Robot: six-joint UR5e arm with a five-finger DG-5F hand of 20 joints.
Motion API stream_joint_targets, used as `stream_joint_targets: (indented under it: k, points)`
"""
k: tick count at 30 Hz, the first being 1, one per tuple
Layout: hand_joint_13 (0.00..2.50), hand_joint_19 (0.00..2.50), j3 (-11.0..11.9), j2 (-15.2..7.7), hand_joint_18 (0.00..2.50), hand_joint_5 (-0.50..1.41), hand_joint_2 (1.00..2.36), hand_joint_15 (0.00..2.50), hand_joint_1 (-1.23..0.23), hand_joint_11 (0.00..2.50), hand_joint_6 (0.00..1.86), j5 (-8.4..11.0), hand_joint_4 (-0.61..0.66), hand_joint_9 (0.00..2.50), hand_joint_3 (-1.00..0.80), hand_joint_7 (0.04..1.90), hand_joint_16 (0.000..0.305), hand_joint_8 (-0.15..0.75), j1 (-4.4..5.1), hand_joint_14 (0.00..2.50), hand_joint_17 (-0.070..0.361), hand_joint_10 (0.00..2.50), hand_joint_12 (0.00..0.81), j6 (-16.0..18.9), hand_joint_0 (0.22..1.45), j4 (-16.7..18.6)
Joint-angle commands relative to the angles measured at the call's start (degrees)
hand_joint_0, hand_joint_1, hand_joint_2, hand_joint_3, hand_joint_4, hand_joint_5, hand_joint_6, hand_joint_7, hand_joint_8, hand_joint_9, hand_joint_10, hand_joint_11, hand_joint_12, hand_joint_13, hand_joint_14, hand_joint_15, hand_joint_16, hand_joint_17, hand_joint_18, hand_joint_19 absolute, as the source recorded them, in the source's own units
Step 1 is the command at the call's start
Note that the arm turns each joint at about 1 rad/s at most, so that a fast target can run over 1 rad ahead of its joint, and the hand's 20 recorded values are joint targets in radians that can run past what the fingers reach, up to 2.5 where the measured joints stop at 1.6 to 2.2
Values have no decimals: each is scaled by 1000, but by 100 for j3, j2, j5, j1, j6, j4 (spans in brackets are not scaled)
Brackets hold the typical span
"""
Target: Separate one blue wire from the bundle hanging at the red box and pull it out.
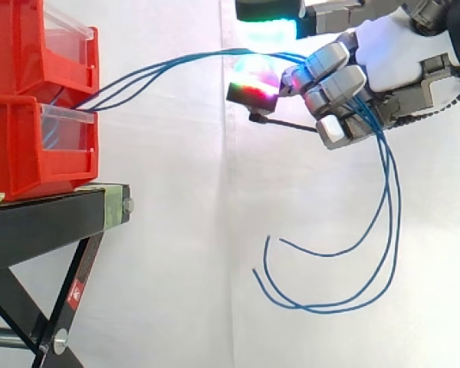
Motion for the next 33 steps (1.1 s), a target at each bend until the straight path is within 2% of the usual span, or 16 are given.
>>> stream_joint_targets:
  k: [1, 5, 10, 23, 33]
  points:
    - [965, 964, 0, -8, 1070, -231, 1003, 1477, -825, 1417, 925, 0, 244, 893, -452, 901, 61, 353, 0, 974, 137, 1097, 468, 0, 494, 0]
    - [946, 957, 0, 1, 1073, -239, 1000, 1445, -882, 1403, 915, 0, 257, 855, -500, 916, 64, 361, 0, 998, 143, 1084, 483, 0, 467, 0]
    - [984, 961, 0, 1, 1083, -224, 1000, 1453, -868, 1432, 923, 0, 236, 918, -500, 902, 61, 353, 0, 940, 137, 1071, 468, 0, 492, 0]
    - [1083, 989, -9, -8, 1110, -171, 1013, 1565, -748, 1553, 913, 0, 151, 1134, -341, 972, 51, 312, 0, 798, 116, 887, 416, 0, 596, 0]
    - [1107, 978, 0, 1, 1132, -168, 1017, 1584, -790, 1568, 918, 0, 81, 1150, -270, 991, 51, 300, 0, 770, 115, 879, 410, 0, 634, 0]
